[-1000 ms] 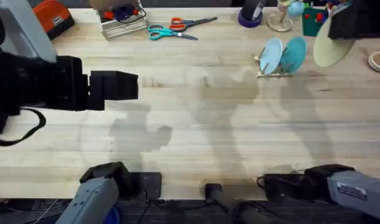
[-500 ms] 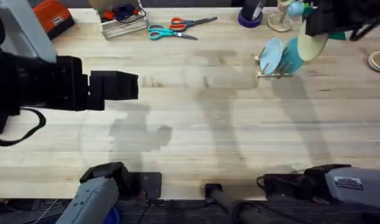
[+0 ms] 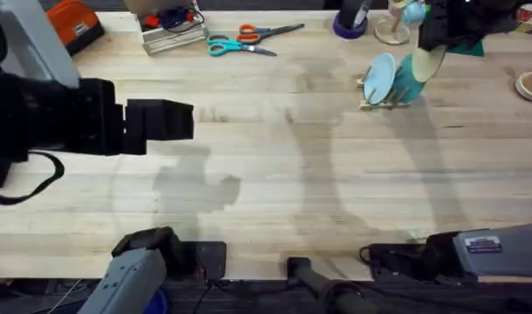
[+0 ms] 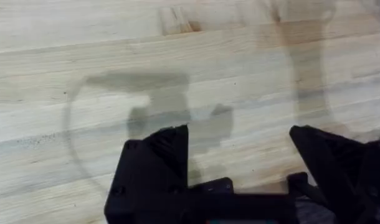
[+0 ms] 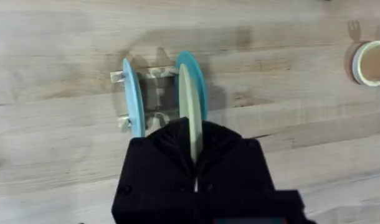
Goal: Pick up the plates from the table one by one and place each into a slot on the dish rack.
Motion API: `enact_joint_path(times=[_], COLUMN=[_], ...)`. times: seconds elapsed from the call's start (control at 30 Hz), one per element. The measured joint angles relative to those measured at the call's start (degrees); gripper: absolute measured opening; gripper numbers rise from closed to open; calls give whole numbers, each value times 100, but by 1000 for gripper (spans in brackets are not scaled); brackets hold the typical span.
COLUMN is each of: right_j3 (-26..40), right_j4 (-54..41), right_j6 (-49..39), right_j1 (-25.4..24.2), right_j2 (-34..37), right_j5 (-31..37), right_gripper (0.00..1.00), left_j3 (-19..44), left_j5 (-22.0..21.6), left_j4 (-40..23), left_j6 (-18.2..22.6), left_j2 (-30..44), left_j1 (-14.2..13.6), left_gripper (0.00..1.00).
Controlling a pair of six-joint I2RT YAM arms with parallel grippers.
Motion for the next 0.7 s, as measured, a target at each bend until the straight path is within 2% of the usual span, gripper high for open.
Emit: enact_joint_path(times=[0.7], right_j3=[0], right_j4=[377], right_j6=[-4], right_j1=[0], right_j2=[1000], right_j5=[-111], right_gripper=[32], left_j3=[0], left_j5=[0], left_j4=[0], left_j6=[0], left_j2=[0], left_j1=[0], left_gripper=[994])
